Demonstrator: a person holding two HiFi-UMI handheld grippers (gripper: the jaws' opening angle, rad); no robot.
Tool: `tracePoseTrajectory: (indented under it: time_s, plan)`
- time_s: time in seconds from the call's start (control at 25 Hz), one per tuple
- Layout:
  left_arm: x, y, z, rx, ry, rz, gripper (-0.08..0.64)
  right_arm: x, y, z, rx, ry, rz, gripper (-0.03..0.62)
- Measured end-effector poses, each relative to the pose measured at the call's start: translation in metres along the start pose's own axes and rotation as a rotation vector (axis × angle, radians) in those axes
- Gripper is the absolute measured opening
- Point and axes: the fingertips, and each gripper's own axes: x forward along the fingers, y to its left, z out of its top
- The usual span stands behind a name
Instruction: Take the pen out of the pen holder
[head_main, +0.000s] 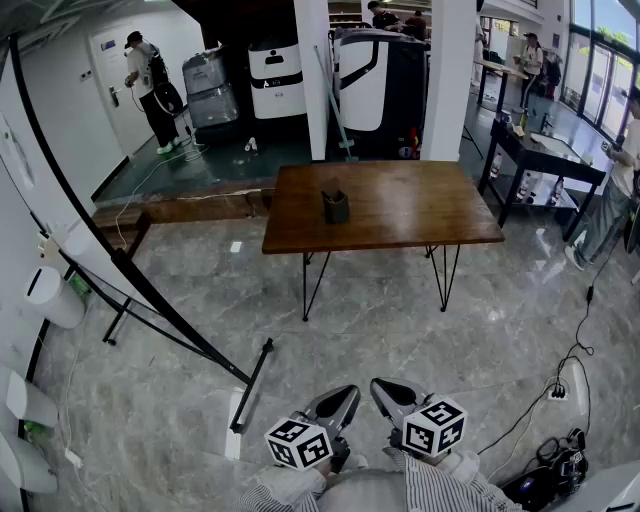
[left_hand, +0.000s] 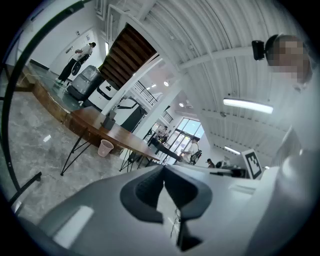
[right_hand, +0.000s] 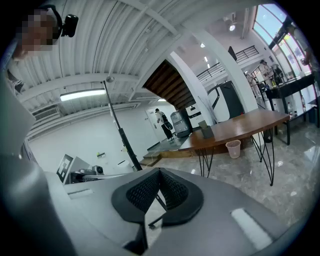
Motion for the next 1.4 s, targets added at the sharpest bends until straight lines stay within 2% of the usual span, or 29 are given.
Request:
tracePoseTrajectory:
  time_s: [0.16, 0.44, 0.72, 1.2, 1.4]
  plan:
    - [0.014, -0.004, -0.011, -0.022, 0.006, -0.013, 0.006, -0.002, -0.014, -0.003, -0.011, 0.022, -0.003, 0.000]
    - [0.041, 0.025, 0.001, 0.019, 0.030, -0.004, 0.006, 0.030, -0.034, 0.009, -0.044, 0.031, -0.007, 0.000]
    - [0.090, 0.086, 0.045, 0.011, 0.028, 0.002, 0.007, 0.091, -0.080, 0.044, -0.026, 0.029, -0.010, 0.000]
    - [0.181, 0.199, 0.159, -0.006, 0.036, -0.033, 0.008, 0.227, -0.158, 0.136, 0.008, 0.006, -0.048, 0.000]
    - [0.211, 0.240, 0.187, -0.008, 0.049, -0.042, 0.008, 0.273, -0.186, 0.161, 0.005, 0.001, -0.068, 0.000]
